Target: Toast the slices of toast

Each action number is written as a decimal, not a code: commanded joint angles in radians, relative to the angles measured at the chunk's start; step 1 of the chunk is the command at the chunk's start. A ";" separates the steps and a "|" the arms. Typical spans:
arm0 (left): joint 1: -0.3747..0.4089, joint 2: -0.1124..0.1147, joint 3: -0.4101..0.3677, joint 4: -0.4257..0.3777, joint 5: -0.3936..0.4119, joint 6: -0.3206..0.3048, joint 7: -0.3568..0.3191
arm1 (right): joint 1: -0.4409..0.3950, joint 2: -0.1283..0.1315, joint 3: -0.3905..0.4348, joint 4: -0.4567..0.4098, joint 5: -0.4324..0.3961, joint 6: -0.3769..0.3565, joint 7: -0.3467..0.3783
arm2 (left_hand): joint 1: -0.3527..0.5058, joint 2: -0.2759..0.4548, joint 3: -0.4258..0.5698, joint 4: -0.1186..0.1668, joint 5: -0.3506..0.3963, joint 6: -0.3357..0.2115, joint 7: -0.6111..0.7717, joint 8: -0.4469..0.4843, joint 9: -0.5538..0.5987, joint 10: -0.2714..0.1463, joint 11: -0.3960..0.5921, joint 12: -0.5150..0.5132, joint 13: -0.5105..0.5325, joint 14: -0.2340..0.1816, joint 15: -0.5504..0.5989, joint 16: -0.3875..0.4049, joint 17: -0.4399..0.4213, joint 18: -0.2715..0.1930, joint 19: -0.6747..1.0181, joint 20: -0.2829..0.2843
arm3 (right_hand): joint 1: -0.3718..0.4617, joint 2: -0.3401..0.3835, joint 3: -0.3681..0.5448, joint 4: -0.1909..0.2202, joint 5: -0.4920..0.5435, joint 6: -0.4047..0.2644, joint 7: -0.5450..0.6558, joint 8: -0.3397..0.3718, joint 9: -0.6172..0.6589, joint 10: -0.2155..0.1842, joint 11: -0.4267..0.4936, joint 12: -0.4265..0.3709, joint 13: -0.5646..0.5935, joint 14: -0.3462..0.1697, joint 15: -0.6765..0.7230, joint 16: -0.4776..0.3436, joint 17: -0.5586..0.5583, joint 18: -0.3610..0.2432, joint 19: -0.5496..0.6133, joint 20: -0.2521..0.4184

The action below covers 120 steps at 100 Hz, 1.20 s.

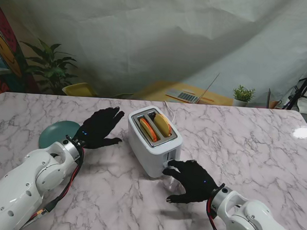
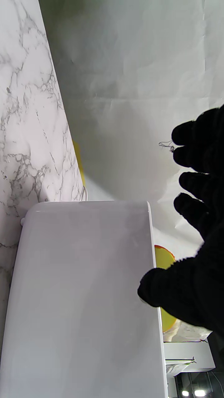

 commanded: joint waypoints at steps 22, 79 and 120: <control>0.001 -0.003 0.001 0.000 0.003 0.004 -0.007 | -0.076 -0.008 0.069 -0.123 -0.046 -0.024 -0.071 | 0.012 0.031 -0.021 0.024 -0.003 0.001 -0.005 0.011 -0.034 0.003 -0.004 0.013 -0.018 0.029 0.010 -0.004 -0.004 -0.030 -0.010 -0.004 | -0.011 0.016 0.015 0.009 -0.006 0.019 0.006 0.009 0.094 0.001 0.102 0.031 -0.005 -0.039 -0.029 -0.011 -0.011 -0.030 -0.004 0.008; 0.096 -0.010 -0.079 -0.089 0.041 0.061 0.047 | -0.198 -0.034 0.196 -0.290 -0.107 -0.016 -0.251 | 0.009 0.035 -0.022 0.024 -0.004 0.005 -0.006 0.011 -0.034 0.007 -0.005 0.016 -0.019 0.035 0.010 -0.006 -0.007 -0.022 -0.008 -0.004 | -0.016 0.023 -0.002 0.010 0.008 0.020 0.006 0.004 0.109 0.009 0.088 0.026 0.004 -0.031 -0.037 -0.015 -0.006 -0.021 -0.006 0.008; 0.300 -0.023 -0.173 -0.226 0.081 0.204 0.087 | -0.263 -0.049 0.212 -0.307 -0.117 0.110 -0.354 | 0.007 0.040 -0.023 0.026 -0.011 0.021 -0.010 0.009 -0.035 0.021 -0.009 0.006 -0.026 0.052 -0.002 -0.010 -0.011 -0.002 -0.021 -0.012 | -0.009 0.019 -0.014 0.011 0.011 0.025 -0.007 -0.004 0.105 0.014 0.081 0.025 -0.001 -0.028 -0.039 -0.016 -0.007 -0.018 -0.014 0.004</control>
